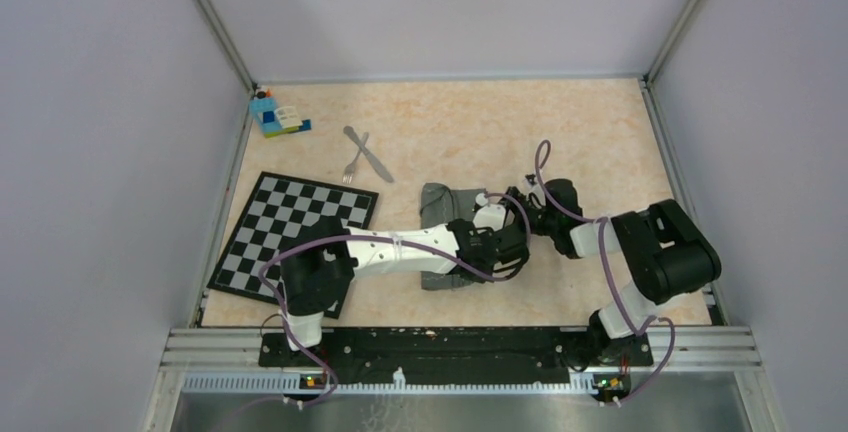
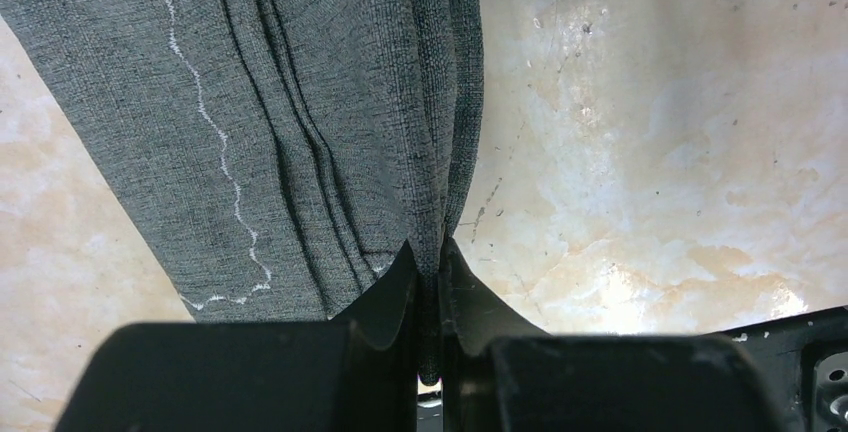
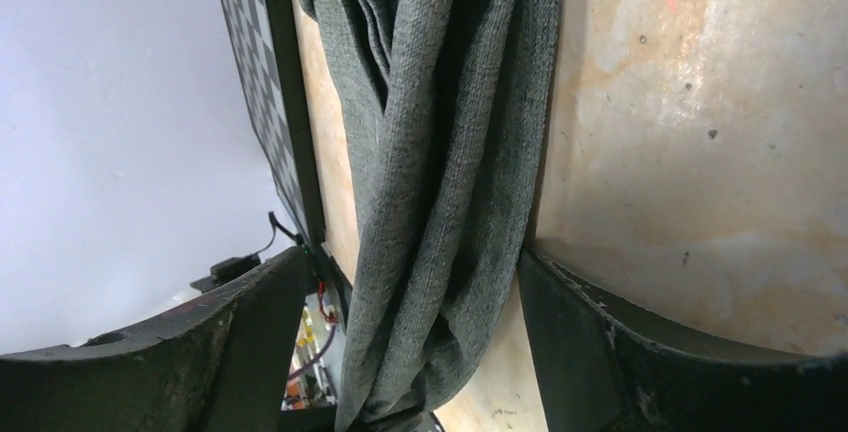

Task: Fold the napkin into a case and place the utensils inside
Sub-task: Pick up the 2/3-rectangle-folded napkin from the center of the board.

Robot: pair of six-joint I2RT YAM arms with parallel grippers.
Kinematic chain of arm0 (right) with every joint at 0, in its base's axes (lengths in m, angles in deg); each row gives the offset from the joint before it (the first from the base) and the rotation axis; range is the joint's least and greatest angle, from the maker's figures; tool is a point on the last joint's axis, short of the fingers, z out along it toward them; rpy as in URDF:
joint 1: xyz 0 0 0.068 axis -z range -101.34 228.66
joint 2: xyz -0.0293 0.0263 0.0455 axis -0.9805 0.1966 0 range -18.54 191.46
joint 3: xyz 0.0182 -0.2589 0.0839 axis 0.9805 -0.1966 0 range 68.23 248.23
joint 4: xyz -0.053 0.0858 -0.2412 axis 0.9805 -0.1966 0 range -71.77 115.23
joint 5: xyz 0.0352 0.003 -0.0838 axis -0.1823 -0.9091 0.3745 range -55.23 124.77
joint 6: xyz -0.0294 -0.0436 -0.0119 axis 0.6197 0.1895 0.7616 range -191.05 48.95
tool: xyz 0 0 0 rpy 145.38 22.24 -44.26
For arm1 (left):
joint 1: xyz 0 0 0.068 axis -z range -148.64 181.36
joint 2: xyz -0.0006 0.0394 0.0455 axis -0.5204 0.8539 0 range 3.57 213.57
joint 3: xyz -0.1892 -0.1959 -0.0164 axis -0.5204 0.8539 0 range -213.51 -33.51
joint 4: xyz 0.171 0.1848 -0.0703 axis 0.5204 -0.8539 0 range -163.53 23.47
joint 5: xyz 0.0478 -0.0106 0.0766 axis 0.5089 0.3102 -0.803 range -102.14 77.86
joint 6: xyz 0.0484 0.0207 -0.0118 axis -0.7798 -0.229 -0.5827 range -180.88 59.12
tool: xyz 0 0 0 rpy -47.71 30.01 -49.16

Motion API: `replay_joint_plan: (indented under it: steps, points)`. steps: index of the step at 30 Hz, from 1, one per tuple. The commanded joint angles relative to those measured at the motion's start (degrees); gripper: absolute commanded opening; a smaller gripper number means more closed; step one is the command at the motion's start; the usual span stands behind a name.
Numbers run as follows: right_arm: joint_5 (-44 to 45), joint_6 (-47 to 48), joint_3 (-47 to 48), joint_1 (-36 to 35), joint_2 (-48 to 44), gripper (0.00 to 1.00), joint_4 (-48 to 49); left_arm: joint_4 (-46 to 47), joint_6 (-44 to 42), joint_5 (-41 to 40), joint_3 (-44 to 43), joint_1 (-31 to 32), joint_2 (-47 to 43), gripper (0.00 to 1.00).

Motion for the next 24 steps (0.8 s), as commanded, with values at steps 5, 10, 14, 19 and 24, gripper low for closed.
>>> replay_joint_plan:
  steps: [5, 10, 14, 19, 24]
  points:
    - [5.56, -1.84, 0.92, -0.93, 4.26, 0.65, 5.93, 2.13, -0.43, 0.39, 1.37, -0.09, -4.16, 0.00]
    - [7.21, 0.61, 3.73, -0.32, 6.20, 0.54, 5.10, 2.71, -0.30, 0.65, 2.70, -0.09, -4.84, 0.00]
    - [7.83, 1.77, 5.16, -0.29, 8.13, 0.46, 5.39, 3.64, -0.33, 1.36, 3.58, -0.09, -5.28, 0.00]
    - [9.60, 3.87, 6.22, -0.29, 8.40, 0.38, 4.59, 4.35, -0.77, 1.85, 3.35, -0.03, -5.00, 0.00]
    - [12.73, 8.12, 7.52, -0.29, 6.67, 0.25, 0.66, 5.42, -1.51, 2.59, 3.49, -0.02, -5.05, 0.00]
